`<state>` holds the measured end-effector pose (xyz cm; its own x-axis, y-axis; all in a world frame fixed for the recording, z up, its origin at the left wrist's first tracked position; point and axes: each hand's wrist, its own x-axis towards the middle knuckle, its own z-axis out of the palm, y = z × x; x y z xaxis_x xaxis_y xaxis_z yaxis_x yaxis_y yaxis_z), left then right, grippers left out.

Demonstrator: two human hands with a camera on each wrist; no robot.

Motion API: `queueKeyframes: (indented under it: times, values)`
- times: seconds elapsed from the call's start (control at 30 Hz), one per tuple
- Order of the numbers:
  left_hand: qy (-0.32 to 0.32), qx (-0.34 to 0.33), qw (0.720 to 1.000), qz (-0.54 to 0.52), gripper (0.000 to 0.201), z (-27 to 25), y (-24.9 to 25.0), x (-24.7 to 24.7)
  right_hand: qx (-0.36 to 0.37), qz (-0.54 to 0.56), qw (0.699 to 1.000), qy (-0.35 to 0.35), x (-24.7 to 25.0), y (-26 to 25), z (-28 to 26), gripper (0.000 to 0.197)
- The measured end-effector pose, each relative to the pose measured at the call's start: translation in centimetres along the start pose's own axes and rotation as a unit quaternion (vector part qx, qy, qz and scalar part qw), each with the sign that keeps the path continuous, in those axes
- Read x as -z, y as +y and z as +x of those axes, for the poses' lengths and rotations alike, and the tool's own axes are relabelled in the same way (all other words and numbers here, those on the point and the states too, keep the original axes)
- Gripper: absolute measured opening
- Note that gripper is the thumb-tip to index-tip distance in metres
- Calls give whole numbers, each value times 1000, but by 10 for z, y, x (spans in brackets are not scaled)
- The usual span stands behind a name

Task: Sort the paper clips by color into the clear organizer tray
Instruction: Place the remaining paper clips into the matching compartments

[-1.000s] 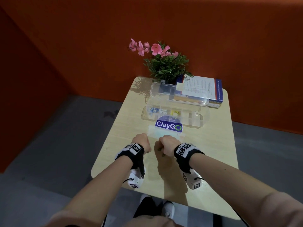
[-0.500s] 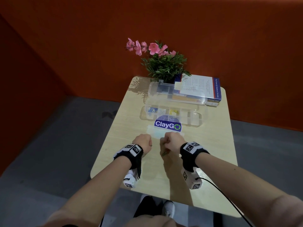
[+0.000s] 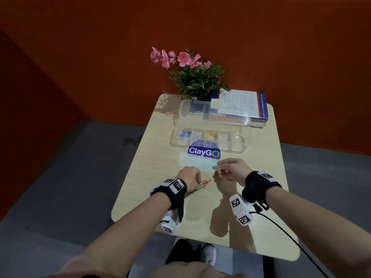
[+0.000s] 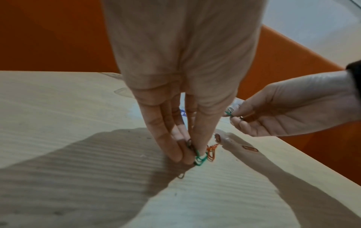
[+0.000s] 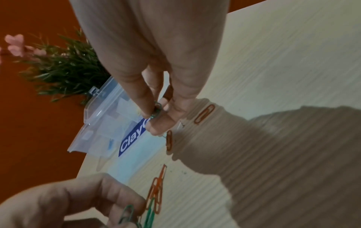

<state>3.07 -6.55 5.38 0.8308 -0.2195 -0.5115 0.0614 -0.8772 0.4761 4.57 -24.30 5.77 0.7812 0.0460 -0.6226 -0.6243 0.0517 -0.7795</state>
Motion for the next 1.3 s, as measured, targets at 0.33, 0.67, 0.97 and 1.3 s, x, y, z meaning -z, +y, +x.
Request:
queueKeyframes:
  times: [0.33, 0.67, 0.97, 1.3]
  values:
    - [-11, 39, 994, 100, 22, 9, 16, -5, -14, 44, 999, 5, 2, 1, 0, 13]
    - [-15, 54, 993, 100, 25, 11, 13, -6, -21, 85, 996, -5, 4, -11, -9, 16]
    - [-36, 19, 999, -16, 28, 10, -5, 10, -46, 108, 993, -5, 21, -17, -16, 8]
    - [4, 40, 999, -2, 9, 10, 8, 9, -60, 119, 991, 7, 39, -1, -20, 10]
